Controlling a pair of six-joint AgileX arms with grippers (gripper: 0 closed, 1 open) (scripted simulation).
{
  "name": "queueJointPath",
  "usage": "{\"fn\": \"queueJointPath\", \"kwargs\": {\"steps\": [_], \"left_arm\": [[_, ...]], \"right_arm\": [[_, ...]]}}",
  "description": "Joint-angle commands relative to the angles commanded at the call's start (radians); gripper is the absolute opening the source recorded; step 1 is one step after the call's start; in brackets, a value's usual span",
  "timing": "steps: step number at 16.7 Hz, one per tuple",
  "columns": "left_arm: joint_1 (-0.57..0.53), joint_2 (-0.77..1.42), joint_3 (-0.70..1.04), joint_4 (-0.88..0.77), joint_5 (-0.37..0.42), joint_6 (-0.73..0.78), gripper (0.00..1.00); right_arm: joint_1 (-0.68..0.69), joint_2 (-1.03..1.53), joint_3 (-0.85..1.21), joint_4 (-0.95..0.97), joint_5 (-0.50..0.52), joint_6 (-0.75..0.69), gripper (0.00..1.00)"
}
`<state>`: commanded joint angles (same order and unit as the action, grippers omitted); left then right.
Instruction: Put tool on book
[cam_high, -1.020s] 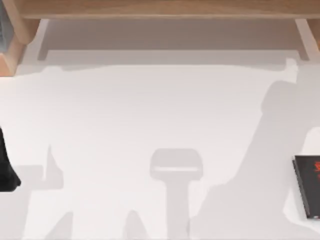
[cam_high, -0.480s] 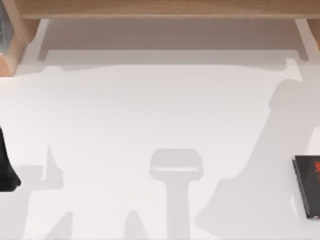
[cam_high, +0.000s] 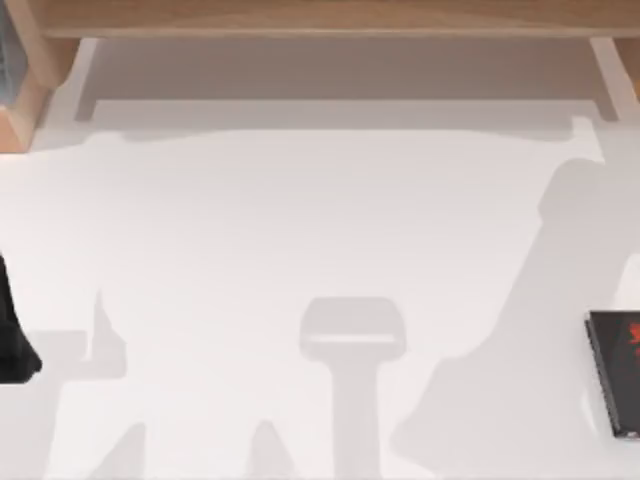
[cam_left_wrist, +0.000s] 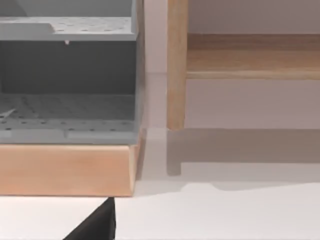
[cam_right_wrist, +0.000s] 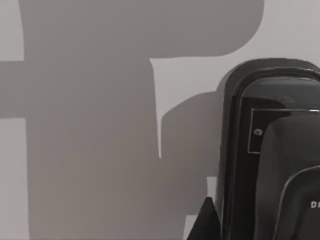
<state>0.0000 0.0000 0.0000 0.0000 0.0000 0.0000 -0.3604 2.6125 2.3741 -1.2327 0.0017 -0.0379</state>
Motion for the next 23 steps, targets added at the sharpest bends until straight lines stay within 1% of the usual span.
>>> {"fn": "queueJointPath", "kwargs": {"steps": [3,4,15,19,23], "left_arm": [[0.0,0.0,0.0,0.0,0.0,0.0,1.0],[0.0,0.0,0.0,0.0,0.0,0.0,1.0],[0.0,0.0,0.0,0.0,0.0,0.0,1.0],[0.0,0.0,0.0,0.0,0.0,0.0,1.0],[0.0,0.0,0.0,0.0,0.0,0.0,1.0]], "right_arm": [[0.0,0.0,0.0,0.0,0.0,0.0,0.02],[0.0,0.0,0.0,0.0,0.0,0.0,0.0],[-0.004,-0.026,-0.008,-0.001,-0.005,-0.003,0.0],[-0.005,-0.186,-0.11,0.029,-0.005,-0.016,0.0],[0.01,-0.44,-0.245,0.096,0.037,-0.022,0.0]]}}
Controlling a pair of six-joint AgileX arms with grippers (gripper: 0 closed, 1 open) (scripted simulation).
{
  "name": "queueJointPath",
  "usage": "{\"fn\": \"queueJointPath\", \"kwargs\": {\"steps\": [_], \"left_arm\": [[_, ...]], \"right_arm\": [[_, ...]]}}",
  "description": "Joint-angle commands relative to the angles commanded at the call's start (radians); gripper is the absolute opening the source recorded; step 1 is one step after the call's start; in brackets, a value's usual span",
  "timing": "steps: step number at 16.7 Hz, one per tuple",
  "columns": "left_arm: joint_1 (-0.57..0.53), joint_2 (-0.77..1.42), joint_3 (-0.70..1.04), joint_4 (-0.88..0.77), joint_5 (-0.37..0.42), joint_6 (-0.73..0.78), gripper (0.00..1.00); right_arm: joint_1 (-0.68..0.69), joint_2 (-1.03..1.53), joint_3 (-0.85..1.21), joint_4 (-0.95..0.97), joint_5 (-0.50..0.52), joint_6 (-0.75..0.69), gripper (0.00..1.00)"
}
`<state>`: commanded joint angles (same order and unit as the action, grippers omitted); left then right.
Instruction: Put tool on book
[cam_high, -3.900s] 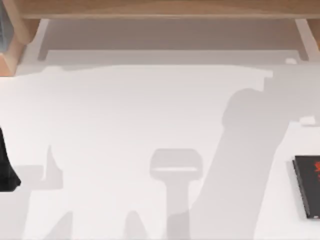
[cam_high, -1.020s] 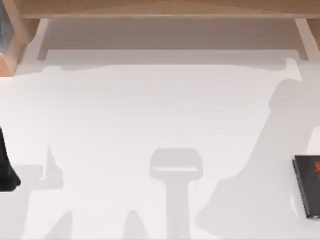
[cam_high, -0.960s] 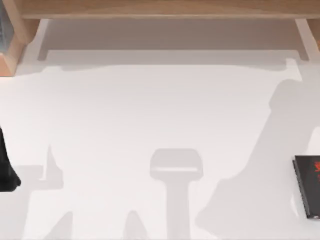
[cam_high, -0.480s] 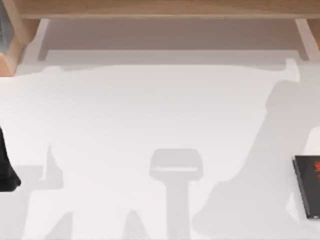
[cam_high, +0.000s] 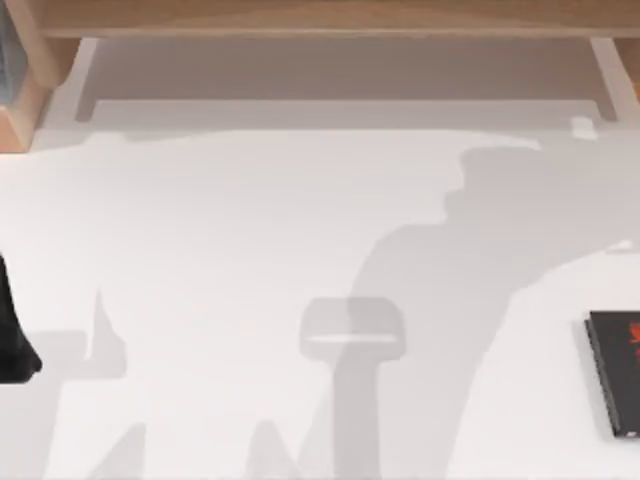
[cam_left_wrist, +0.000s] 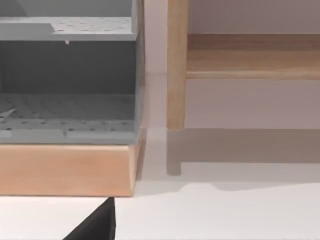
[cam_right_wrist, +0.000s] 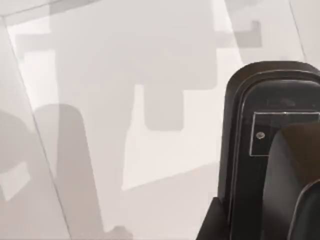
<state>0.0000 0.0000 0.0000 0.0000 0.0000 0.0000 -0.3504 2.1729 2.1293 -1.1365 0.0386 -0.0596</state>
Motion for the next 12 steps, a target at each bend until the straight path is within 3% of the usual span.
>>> {"fn": "queueJointPath", "kwargs": {"steps": [7,12], "left_arm": [[0.0,0.0,0.0,0.0,0.0,0.0,1.0],[0.0,0.0,0.0,0.0,0.0,0.0,1.0]], "right_arm": [[0.049,-0.447,-0.285,0.118,0.104,-0.001,0.0],[0.108,-0.633,-0.564,0.171,0.095,-0.008,0.0]]}}
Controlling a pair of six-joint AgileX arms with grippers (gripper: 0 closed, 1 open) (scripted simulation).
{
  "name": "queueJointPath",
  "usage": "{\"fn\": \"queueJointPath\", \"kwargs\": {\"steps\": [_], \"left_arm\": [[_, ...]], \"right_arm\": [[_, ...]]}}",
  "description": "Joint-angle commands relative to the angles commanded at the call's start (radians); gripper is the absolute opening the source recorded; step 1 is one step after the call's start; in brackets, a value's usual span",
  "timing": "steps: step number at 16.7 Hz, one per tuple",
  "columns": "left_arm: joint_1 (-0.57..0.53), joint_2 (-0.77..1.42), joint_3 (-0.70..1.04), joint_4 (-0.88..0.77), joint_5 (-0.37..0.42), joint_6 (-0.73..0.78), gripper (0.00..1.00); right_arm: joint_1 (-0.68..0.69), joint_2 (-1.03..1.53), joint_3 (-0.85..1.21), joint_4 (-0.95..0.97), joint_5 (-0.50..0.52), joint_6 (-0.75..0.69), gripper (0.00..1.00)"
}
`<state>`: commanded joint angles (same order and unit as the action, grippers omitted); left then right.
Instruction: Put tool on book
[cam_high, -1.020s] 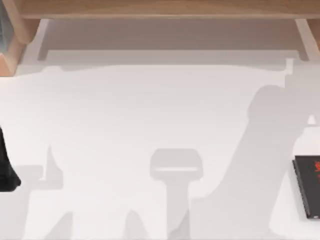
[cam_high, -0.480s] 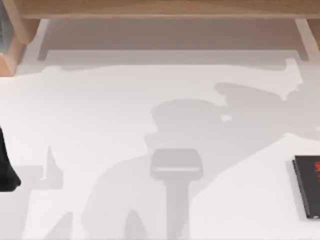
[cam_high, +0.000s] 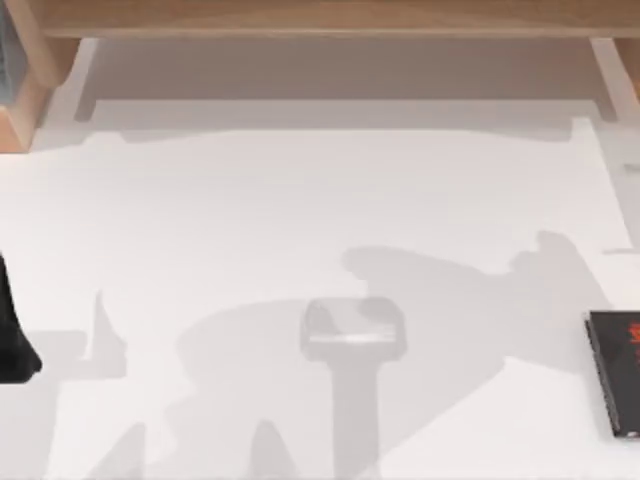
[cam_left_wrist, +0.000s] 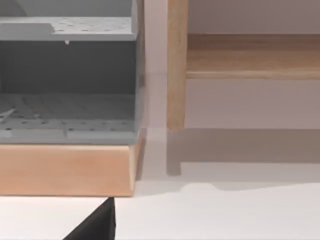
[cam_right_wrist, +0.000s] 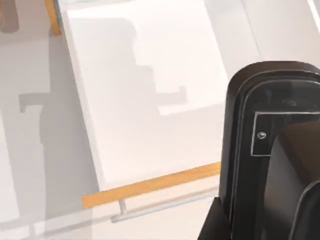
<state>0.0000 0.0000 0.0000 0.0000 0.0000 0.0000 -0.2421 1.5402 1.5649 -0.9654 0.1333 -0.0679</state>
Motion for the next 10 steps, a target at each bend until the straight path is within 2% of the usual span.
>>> {"fn": "queueJointPath", "kwargs": {"steps": [10], "left_arm": [[0.0,0.0,0.0,0.0,0.0,0.0,1.0]], "right_arm": [[0.149,-0.037,-0.508,0.022,-0.147,0.001,0.0]]}}
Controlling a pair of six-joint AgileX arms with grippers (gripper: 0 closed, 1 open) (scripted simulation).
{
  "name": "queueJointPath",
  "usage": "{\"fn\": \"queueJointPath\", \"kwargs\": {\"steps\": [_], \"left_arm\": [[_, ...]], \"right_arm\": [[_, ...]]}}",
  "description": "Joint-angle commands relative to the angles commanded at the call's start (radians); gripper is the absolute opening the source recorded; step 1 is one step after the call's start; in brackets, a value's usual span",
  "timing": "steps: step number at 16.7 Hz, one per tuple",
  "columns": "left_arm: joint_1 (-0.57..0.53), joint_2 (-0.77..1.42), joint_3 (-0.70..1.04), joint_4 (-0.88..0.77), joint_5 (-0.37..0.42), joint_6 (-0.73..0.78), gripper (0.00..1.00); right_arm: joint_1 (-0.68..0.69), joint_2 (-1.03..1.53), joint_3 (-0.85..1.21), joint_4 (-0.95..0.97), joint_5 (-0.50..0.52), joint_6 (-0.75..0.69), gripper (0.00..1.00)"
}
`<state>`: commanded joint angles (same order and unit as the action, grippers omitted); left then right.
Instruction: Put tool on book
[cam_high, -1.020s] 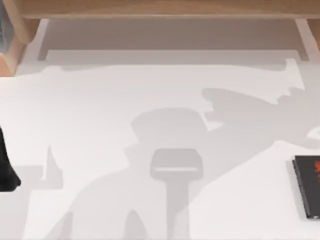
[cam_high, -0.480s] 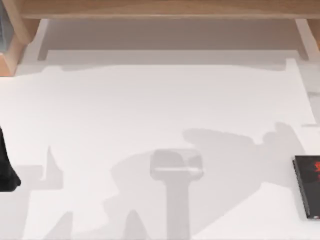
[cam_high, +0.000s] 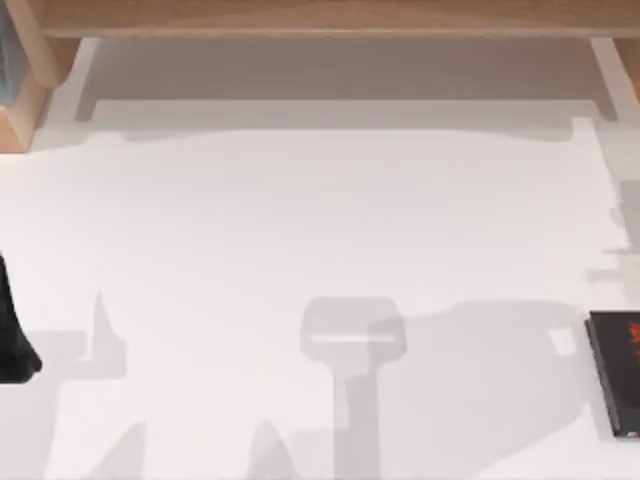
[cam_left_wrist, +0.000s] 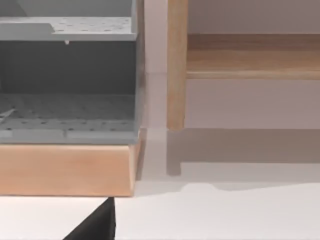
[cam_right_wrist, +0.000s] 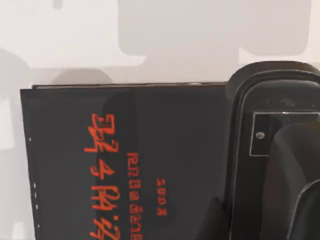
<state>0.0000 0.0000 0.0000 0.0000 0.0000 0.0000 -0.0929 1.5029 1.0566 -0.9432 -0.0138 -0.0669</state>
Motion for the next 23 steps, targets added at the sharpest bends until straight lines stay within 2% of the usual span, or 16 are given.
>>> {"fn": "queueJointPath", "kwargs": {"steps": [5,12,18,22,23], "left_arm": [[0.0,0.0,0.0,0.0,0.0,0.0,1.0],[0.0,0.0,0.0,0.0,0.0,0.0,1.0],[0.0,0.0,0.0,0.0,0.0,0.0,1.0],[0.0,0.0,0.0,0.0,0.0,0.0,1.0],[0.0,0.0,0.0,0.0,0.0,0.0,1.0]], "right_arm": [[0.029,-0.014,-0.119,0.023,0.005,0.004,0.0],[0.026,-0.014,-0.127,0.029,0.007,0.005,0.0],[0.032,0.033,-0.197,0.148,0.008,0.007,0.0],[0.033,0.037,-0.203,0.158,0.008,0.007,0.0],[0.033,0.037,-0.203,0.158,0.008,0.007,0.08]]}}
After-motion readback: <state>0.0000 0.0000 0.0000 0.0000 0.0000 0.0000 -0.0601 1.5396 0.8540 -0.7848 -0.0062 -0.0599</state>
